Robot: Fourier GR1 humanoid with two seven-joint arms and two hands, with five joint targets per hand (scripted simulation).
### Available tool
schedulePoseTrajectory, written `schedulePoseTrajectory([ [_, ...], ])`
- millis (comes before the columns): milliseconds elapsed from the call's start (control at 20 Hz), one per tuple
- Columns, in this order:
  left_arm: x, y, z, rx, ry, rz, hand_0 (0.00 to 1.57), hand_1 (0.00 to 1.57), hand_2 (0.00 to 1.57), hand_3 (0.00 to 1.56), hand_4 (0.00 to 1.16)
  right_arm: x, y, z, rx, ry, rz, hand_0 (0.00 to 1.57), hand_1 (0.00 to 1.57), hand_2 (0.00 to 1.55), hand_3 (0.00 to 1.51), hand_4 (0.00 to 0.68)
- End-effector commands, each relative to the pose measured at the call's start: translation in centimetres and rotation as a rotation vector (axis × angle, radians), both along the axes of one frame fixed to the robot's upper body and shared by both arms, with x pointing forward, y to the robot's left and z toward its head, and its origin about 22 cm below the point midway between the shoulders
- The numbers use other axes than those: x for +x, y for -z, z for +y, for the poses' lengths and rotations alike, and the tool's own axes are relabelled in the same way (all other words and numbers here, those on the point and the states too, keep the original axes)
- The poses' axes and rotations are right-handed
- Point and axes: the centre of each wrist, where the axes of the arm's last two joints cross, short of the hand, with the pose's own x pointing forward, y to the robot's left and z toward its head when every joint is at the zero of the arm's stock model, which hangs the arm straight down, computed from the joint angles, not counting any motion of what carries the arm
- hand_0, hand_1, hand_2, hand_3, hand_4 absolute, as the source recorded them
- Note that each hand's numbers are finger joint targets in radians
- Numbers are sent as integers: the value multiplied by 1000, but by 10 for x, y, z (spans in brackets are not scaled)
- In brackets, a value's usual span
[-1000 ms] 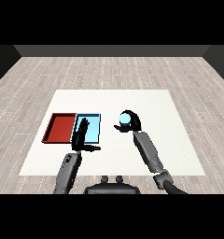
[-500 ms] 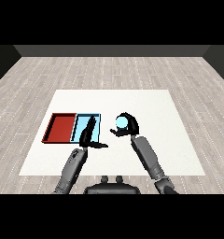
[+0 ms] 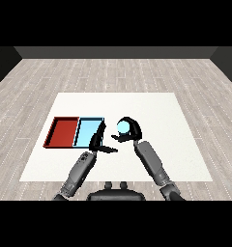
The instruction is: Pick the blue can and put it in the blue box
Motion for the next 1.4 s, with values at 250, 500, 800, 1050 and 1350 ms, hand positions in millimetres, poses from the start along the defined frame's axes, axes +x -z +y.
schedulePoseTrajectory([
  [250,-2,4,-28,45,25,34,0,0,0,0,0,-12,-3,22,2,-37,-27,1399,1399,1443,1405,679],
  [500,-13,-4,-39,17,21,47,0,0,0,0,0,-2,-2,20,18,-71,-24,1396,1396,1457,1418,681],
  [800,-11,5,-33,2,47,61,0,0,0,0,0,-12,3,18,-23,-60,-45,1396,1396,1431,1395,654],
  [1050,5,1,-48,13,52,50,0,0,0,0,0,-18,-22,38,-9,-100,-38,1419,1419,1430,1388,651],
  [1350,9,-1,-43,3,60,66,0,0,0,0,0,-28,-7,40,-32,-121,-55,1408,1408,1439,1389,625],
])
